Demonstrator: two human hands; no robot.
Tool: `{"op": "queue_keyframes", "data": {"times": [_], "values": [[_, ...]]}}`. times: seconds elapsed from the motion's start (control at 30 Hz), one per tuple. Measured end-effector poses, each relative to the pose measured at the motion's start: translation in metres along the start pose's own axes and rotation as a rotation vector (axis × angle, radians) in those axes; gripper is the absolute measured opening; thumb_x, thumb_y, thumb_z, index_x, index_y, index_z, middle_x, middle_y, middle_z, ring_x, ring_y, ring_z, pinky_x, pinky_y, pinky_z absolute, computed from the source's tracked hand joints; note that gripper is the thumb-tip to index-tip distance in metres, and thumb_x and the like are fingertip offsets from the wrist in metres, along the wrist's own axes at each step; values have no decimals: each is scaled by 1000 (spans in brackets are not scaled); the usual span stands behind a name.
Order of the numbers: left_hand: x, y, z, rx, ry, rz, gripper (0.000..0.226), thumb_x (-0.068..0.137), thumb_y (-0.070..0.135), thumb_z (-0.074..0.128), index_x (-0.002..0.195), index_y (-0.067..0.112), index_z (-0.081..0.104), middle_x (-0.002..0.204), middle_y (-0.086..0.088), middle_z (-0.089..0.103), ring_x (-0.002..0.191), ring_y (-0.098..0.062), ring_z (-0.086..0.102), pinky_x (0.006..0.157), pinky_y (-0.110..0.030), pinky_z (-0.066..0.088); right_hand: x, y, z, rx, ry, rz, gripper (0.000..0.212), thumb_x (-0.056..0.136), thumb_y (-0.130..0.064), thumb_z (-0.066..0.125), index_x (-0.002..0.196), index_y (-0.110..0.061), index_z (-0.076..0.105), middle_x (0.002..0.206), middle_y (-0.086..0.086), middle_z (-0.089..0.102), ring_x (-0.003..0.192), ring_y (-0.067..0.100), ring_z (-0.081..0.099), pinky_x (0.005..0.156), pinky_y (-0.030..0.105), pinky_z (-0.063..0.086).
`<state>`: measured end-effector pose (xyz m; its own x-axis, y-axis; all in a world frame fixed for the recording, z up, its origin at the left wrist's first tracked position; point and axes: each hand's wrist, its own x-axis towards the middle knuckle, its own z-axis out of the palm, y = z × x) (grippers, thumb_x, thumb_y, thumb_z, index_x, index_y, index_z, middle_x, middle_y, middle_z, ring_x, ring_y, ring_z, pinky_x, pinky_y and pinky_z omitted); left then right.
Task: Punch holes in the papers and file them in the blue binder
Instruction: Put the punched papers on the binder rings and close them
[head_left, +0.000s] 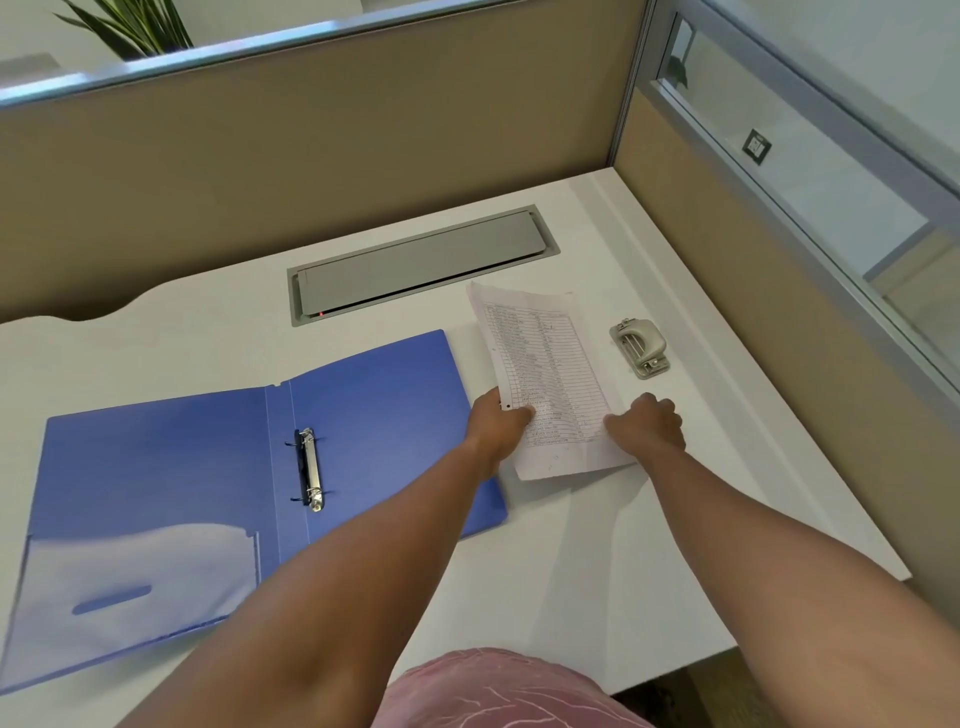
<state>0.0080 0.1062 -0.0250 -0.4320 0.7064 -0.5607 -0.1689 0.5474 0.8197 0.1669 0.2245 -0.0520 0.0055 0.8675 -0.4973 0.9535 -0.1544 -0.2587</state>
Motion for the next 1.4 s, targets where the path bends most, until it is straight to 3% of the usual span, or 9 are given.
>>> {"op": "queue_keyframes", "data": {"times": [0.13,0.3,0.5,0.67,0.73,0.83,0.93,1.1,1.4], "values": [[-1,14,-9,40,-30,82,23,94,12,61,117,16,63,106,5,70,98,-15,67,79,-24,53,-2,-2,-4,156,1,7,56,87,-45,58,127,-6,51,129,14,53,119,34,52,91,41,48],[-3,33,-23,6,-117,121,17,93,9,64,106,21,65,106,4,72,97,-13,69,83,-27,56,-3,-8,-4,519,-124,116,78,74,-69,58,112,-1,60,98,11,66,91,32,66,84,40,56],[-15,52,-46,-84,-207,71,19,94,11,65,110,22,63,105,8,72,92,-7,69,70,-22,53,-16,-25,-10,909,-321,179,60,78,-64,66,107,-12,61,99,2,67,88,21,66,69,31,52],[-21,49,-70,-78,-221,54,30,94,14,66,123,19,62,119,2,71,107,-16,67,82,-30,54,-19,-35,-11,1087,-497,93,73,59,-60,84,114,-15,66,106,6,74,96,28,72,91,49,55],[-24,43,-82,-70,-210,47,29,94,15,66,123,20,62,121,2,70,110,-18,66,85,-32,53,-23,-41,-11,1079,-542,90,78,51,-51,91,116,-13,68,108,7,75,98,29,72,91,51,54],[-28,33,-101,-37,-181,36,25,95,16,64,119,24,63,119,4,70,108,-16,66,84,-32,53,-27,-47,-11,1116,-584,47,57,67,-37,87,115,-11,69,110,8,74,103,29,70,97,49,52],[-30,22,-119,-3,-152,3,27,95,15,64,121,20,63,119,2,70,110,-19,65,91,-39,53,-29,-55,-7,1096,-584,7,77,56,-37,94,122,-14,63,117,7,71,106,29,68,99,51,49],[-39,5,-143,39,-73,-31,29,95,12,65,124,15,62,117,0,70,108,-23,65,96,-45,51,-53,-78,-4,1100,-574,-52,35,85,-12,74,116,-12,58,114,10,70,105,29,67,87,47,55],[-51,-24,-186,82,34,-99,25,94,14,66,119,15,62,106,2,69,95,-18,67,68,-28,52,-73,-107,20,904,-538,-243,31,82,-16,78,108,-19,61,106,6,74,94,25,71,86,42,57]]}}
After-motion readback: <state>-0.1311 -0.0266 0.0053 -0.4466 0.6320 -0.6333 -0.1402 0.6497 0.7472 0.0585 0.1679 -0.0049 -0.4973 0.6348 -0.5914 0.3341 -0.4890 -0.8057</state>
